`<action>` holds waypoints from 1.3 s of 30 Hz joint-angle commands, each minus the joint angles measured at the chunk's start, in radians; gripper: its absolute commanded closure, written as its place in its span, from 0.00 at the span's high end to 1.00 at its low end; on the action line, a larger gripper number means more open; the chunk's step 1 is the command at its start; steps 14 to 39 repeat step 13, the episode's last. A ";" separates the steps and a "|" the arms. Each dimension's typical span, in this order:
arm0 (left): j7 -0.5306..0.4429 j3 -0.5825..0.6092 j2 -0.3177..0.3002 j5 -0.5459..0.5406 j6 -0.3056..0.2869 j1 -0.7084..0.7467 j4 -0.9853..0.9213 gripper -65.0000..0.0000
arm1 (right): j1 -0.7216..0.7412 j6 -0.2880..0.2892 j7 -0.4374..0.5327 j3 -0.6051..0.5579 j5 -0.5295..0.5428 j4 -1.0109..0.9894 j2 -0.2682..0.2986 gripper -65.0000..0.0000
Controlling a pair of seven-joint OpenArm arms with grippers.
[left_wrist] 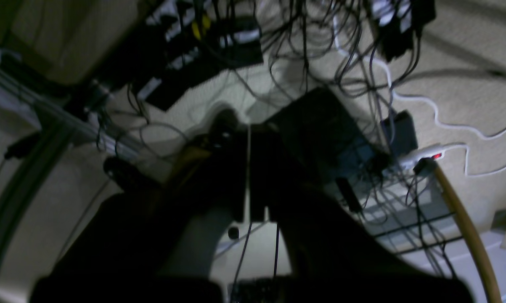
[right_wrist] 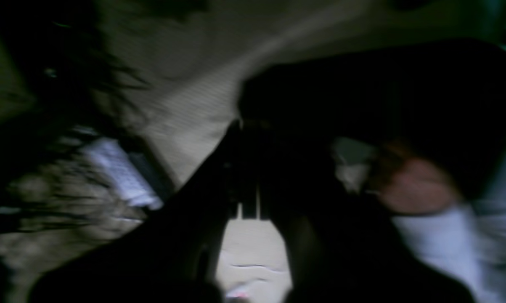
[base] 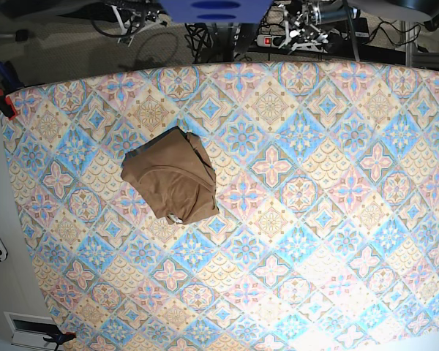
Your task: Layout the t-shirt on the table in an organized manner, then fold the t-shirt properly
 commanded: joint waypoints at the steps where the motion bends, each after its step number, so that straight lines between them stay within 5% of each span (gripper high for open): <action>1: 0.007 0.002 0.003 -0.001 -0.001 -0.002 0.003 0.00 | -0.002 -0.045 0.015 -0.020 0.003 0.001 0.013 0.00; 3: 0.007 0.002 0.021 0.005 -0.001 -0.002 0.005 0.00 | -0.002 -0.082 0.015 -0.069 0.003 0.001 0.013 0.00; 39: 0.011 -0.001 0.031 -0.001 -0.001 -0.030 0.005 0.00 | 0.000 -0.081 0.013 -0.097 0.003 0.001 0.013 0.00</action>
